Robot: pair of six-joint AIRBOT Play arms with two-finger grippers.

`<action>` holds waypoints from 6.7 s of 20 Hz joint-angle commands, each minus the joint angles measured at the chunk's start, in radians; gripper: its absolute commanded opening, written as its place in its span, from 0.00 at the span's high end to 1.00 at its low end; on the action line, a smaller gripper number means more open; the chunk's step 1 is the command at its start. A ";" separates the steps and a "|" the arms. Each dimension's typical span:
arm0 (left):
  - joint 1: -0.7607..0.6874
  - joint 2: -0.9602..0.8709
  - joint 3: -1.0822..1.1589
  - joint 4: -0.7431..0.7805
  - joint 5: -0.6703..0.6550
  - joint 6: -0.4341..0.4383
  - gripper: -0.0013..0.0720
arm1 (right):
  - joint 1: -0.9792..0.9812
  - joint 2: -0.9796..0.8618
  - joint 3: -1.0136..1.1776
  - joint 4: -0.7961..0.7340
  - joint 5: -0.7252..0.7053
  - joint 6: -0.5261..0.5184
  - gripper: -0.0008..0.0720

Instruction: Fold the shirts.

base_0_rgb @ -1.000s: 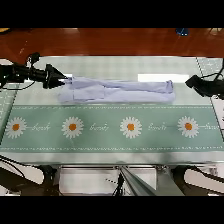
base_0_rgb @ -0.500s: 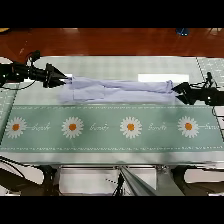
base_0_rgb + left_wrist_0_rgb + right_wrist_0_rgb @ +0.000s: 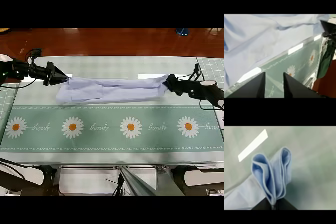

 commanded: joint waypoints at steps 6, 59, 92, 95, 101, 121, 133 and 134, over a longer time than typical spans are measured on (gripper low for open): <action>-0.175 0.143 0.005 0.002 0.107 -0.014 0.96 | 0.018 0.429 0.035 -0.237 0.172 0.076 0.96; -0.233 0.560 0.004 0.194 0.314 -0.102 0.96 | 0.592 0.344 0.034 -0.576 -0.003 0.501 0.96; -0.194 0.557 -0.007 0.451 0.099 -0.103 0.61 | -0.070 0.441 -0.523 -0.137 0.311 0.099 0.16; -0.194 0.553 -0.007 0.451 0.099 -0.122 0.61 | 0.070 0.428 -0.531 -0.110 0.172 0.122 0.16; -0.196 0.551 -0.007 0.451 0.097 -0.129 0.61 | 0.246 0.319 -0.529 0.048 -0.026 0.132 0.67; -0.196 0.432 -0.007 0.452 0.115 -0.127 0.61 | -0.764 0.808 -0.036 -0.970 0.951 0.495 0.96; -0.196 0.369 -0.006 0.451 0.270 -0.051 0.61 | -0.945 0.810 -0.036 -1.428 1.220 0.532 0.96; -0.196 0.367 -0.006 0.451 0.283 -0.045 0.61 | -0.945 0.813 -0.037 -1.446 1.226 0.532 0.87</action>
